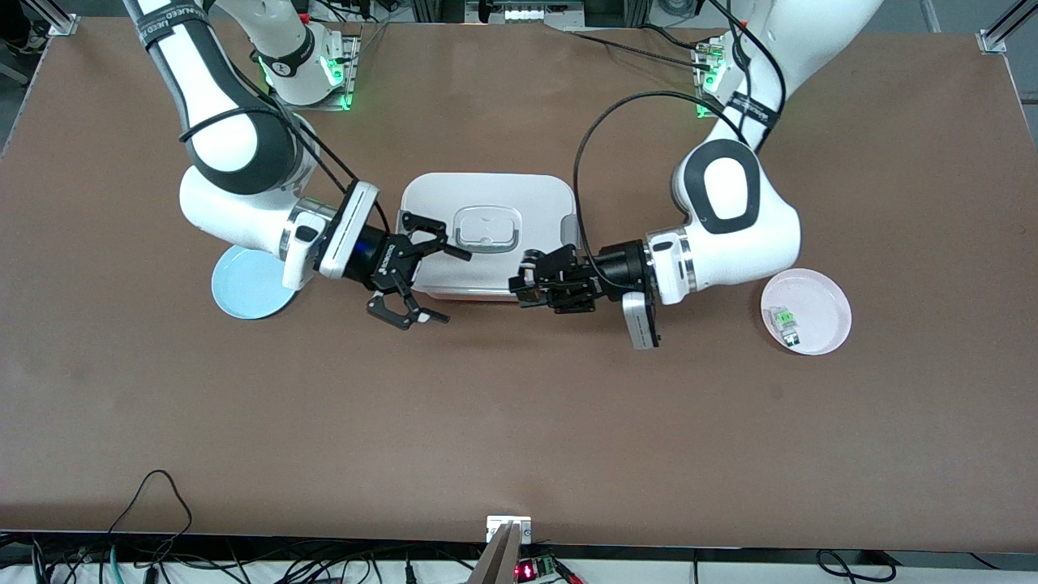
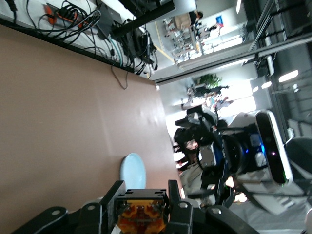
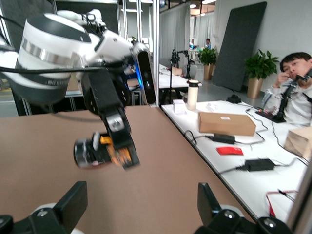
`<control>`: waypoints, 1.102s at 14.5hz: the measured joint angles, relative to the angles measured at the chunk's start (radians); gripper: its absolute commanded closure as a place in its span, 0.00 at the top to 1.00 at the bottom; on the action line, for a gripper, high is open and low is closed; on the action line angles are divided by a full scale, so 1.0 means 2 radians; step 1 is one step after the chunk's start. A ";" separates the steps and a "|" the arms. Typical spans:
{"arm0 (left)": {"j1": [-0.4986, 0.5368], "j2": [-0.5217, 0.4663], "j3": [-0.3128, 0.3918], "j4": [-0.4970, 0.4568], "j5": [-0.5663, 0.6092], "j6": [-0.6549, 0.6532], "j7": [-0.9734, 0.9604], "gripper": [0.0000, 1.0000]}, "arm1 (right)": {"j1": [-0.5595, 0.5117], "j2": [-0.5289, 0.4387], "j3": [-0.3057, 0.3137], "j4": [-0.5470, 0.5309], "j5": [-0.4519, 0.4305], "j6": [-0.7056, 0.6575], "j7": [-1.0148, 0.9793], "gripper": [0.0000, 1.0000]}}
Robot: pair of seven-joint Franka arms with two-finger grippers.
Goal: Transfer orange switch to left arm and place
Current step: 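Open the right gripper and pull back while the left gripper carries switch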
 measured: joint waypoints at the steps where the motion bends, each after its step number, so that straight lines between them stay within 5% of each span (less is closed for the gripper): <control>1: 0.007 0.000 0.000 0.000 0.036 -0.005 0.000 0.00 | 0.000 0.000 -0.005 -0.006 -0.003 0.000 0.000 1.00; 5: 0.029 0.000 0.000 0.002 0.171 -0.041 0.000 0.00 | -0.006 0.004 -0.017 -0.054 -0.014 0.000 0.017 1.00; 7: 0.040 -0.001 0.000 0.006 0.223 -0.063 0.003 0.00 | -0.010 0.004 -0.027 -0.073 -0.055 0.003 0.063 1.00; 16: 0.092 -0.002 0.001 0.038 0.535 -0.203 0.055 0.00 | -0.019 -0.020 -0.092 -0.071 -0.399 0.006 0.462 1.00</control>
